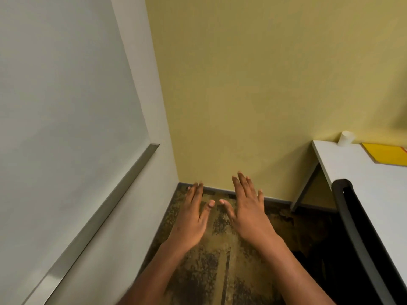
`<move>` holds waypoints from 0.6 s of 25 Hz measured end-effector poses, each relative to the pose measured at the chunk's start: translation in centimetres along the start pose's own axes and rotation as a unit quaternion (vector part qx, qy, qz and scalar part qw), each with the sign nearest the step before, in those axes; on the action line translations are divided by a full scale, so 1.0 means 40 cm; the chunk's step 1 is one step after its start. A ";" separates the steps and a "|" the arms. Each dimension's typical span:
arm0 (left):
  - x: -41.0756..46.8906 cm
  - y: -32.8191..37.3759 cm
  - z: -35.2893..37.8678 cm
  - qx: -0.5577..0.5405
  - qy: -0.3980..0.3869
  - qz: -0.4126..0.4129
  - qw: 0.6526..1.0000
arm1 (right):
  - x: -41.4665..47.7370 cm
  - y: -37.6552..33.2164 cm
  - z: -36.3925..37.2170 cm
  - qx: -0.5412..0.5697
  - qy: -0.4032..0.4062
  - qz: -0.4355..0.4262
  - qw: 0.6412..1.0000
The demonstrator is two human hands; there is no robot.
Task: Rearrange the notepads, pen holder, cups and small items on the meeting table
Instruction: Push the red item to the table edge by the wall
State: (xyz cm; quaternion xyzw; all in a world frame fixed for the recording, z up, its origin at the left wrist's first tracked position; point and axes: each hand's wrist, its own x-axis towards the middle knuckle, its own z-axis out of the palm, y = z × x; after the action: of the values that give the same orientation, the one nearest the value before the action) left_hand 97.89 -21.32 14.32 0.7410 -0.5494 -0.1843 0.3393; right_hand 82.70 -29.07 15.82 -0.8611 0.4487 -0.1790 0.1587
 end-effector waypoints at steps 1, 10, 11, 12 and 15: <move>0.061 0.015 0.006 -0.027 0.009 -0.003 1.000 | 0.050 0.014 -0.003 0.009 0.007 -0.003 1.000; 0.558 0.099 0.070 -0.259 0.016 -0.024 0.965 | 0.431 0.173 -0.025 0.187 0.067 0.076 0.977; 0.629 0.106 0.081 -0.269 0.014 -0.014 0.963 | 0.479 0.201 -0.028 0.184 0.081 0.085 0.976; 0.697 0.109 0.096 -0.281 0.009 -0.001 0.960 | 0.528 0.225 -0.031 0.183 0.097 0.095 0.974; 0.890 0.117 0.142 -0.305 -0.049 0.025 0.951 | 0.663 0.287 -0.052 0.180 0.129 0.156 0.963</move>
State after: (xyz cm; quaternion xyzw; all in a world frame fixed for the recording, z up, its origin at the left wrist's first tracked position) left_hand 102.69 -57.25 17.17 0.5782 -0.5017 -0.3704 0.5262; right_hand 87.68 -57.59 17.08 -0.7072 0.5543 -0.3398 0.2778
